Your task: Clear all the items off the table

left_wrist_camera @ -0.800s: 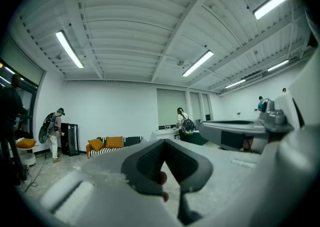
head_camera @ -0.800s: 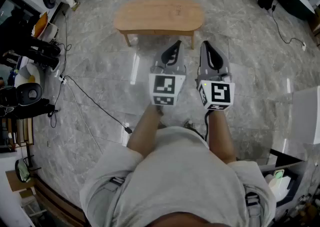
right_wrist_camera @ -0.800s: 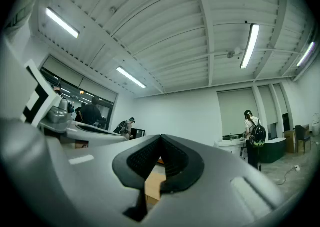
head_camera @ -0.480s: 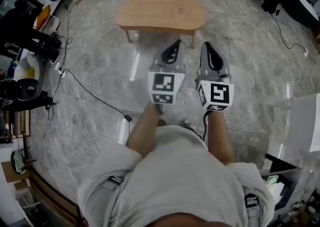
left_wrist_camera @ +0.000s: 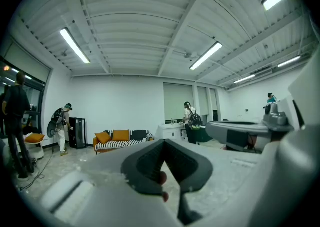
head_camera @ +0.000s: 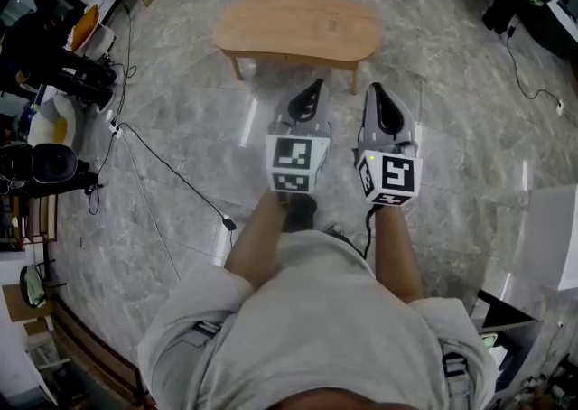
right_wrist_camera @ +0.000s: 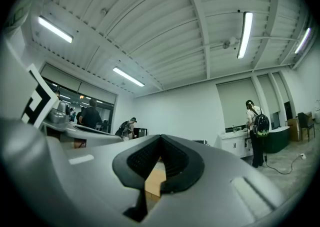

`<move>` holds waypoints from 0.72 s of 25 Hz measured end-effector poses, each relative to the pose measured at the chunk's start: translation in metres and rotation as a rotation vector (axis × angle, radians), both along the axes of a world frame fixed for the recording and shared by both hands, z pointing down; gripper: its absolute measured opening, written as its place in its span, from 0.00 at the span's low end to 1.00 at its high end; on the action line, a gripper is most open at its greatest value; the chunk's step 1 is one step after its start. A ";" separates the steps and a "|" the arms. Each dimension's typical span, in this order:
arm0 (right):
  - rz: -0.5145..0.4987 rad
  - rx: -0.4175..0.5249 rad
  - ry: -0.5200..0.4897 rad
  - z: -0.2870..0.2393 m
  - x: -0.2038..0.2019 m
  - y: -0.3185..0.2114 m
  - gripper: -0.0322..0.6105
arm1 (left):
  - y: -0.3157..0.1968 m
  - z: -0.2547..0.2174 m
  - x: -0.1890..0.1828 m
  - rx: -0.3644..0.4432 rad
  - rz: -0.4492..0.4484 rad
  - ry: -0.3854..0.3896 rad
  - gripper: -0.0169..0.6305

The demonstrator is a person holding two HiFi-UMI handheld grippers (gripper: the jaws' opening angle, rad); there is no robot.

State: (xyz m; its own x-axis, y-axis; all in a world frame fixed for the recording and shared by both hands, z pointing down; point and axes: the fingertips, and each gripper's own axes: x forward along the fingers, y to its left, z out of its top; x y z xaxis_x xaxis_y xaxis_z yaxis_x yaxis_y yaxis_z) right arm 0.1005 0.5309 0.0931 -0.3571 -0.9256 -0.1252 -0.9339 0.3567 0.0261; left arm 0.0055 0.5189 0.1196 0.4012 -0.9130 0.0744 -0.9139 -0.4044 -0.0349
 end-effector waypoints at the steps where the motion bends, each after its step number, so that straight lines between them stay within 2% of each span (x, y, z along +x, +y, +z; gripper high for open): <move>1: -0.002 -0.006 0.003 0.003 -0.003 -0.008 0.06 | -0.009 0.003 -0.003 -0.005 0.000 0.005 0.06; 7: 0.021 -0.026 0.027 0.022 -0.007 -0.057 0.06 | -0.059 0.027 0.000 -0.028 0.045 0.023 0.06; 12: 0.039 -0.040 0.032 0.026 0.001 -0.110 0.06 | -0.116 0.029 0.009 -0.042 0.066 0.037 0.06; 18: 0.068 -0.093 0.005 0.026 -0.018 -0.180 0.06 | -0.187 0.029 -0.023 -0.084 0.076 0.038 0.06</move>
